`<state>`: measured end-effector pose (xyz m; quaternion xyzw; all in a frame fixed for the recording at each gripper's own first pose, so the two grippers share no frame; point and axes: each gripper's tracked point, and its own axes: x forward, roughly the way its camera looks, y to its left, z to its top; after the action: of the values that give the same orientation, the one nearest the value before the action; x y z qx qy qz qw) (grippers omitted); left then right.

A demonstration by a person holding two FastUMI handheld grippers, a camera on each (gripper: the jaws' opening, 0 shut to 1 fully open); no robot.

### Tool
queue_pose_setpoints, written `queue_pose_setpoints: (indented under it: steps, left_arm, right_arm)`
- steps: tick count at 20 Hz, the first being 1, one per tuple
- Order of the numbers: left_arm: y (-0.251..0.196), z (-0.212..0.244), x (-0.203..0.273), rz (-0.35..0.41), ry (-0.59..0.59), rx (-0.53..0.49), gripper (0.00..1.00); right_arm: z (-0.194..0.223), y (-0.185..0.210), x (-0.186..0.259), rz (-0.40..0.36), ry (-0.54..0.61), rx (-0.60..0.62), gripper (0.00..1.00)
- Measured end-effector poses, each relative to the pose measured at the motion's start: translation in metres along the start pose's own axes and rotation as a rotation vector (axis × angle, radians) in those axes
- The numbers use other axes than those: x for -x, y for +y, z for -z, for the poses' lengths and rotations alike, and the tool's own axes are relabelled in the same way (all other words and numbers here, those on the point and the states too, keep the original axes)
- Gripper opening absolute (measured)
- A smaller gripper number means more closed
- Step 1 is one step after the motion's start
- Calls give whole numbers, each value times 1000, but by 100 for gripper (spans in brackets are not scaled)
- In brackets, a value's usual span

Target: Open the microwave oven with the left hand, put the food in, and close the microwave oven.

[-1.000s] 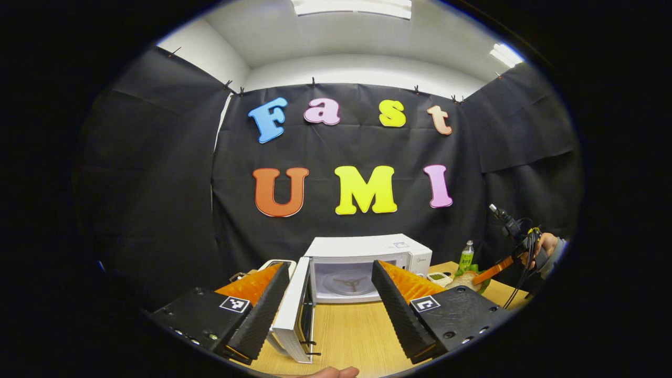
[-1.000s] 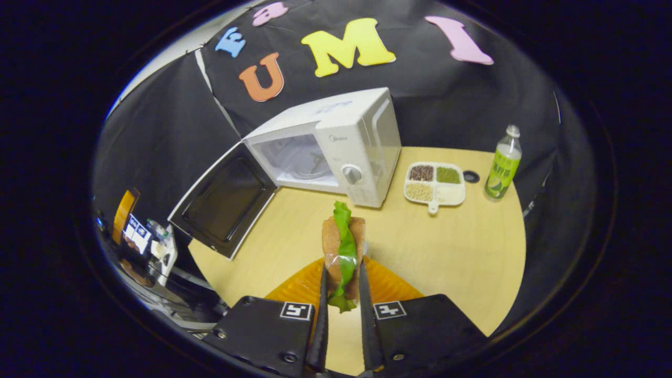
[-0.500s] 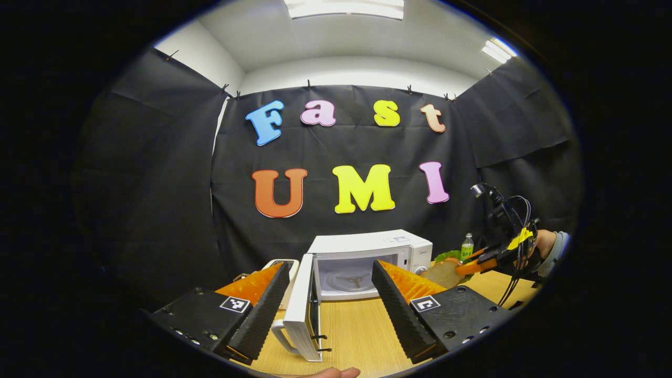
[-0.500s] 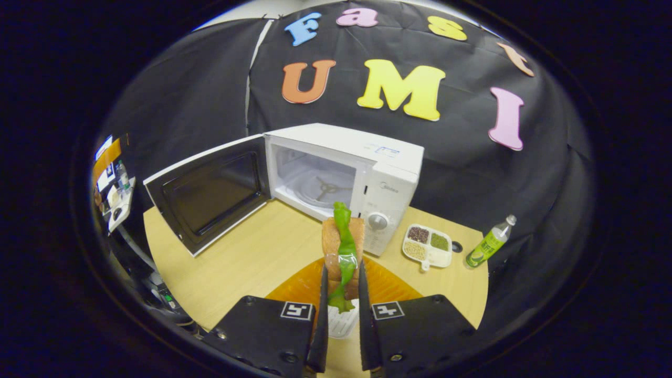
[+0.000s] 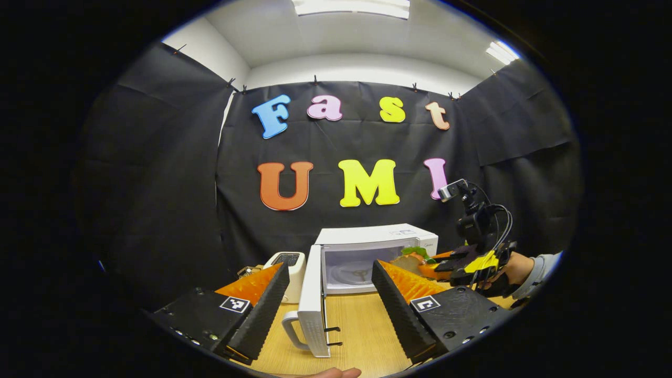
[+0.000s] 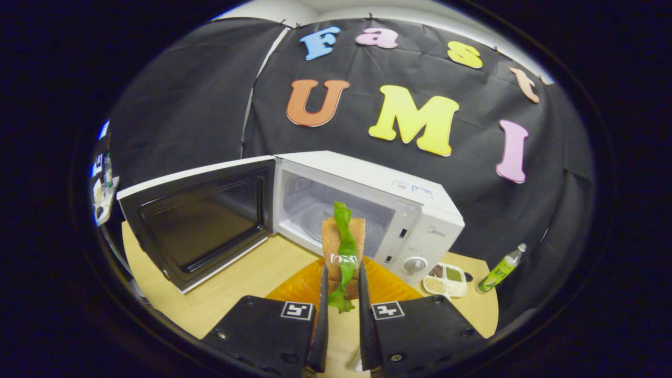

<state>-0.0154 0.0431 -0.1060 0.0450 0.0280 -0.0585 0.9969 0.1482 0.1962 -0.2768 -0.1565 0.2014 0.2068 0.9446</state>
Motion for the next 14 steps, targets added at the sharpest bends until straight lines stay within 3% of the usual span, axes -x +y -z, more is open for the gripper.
queue_pose_setpoints:
  steps: [1,2,6,8,9,10,11,13,14]
  left_arm:
    - [3,2,1,-4,2,3,95]
    - [5,3,3,-8,2,8,95]
    - [22,7,14,-34,2,30,95]
    - [31,10,17,-49,5,36,95]
    - [35,14,19,-56,8,40,95]
    - [38,17,19,-62,12,42,94]
    - [43,20,21,-71,13,44,95]
    - [50,25,22,-85,15,54,95]
    - [54,28,21,-94,23,61,95]
  right_arm:
    - [-1,13,-10,-9,-7,-5,20]
    - [-2,26,-21,-17,-12,-7,28]
    - [-6,55,-66,8,-50,-39,28]
    - [-5,59,-89,54,-59,-94,28]
    - [-7,60,-99,74,-77,-115,20]
    - [-11,61,-108,93,-101,-132,20]
    - [-15,60,-117,111,-123,-153,28]
    - [-18,57,-136,129,-141,-213,28]
    - [-18,54,-146,132,-135,-243,22]
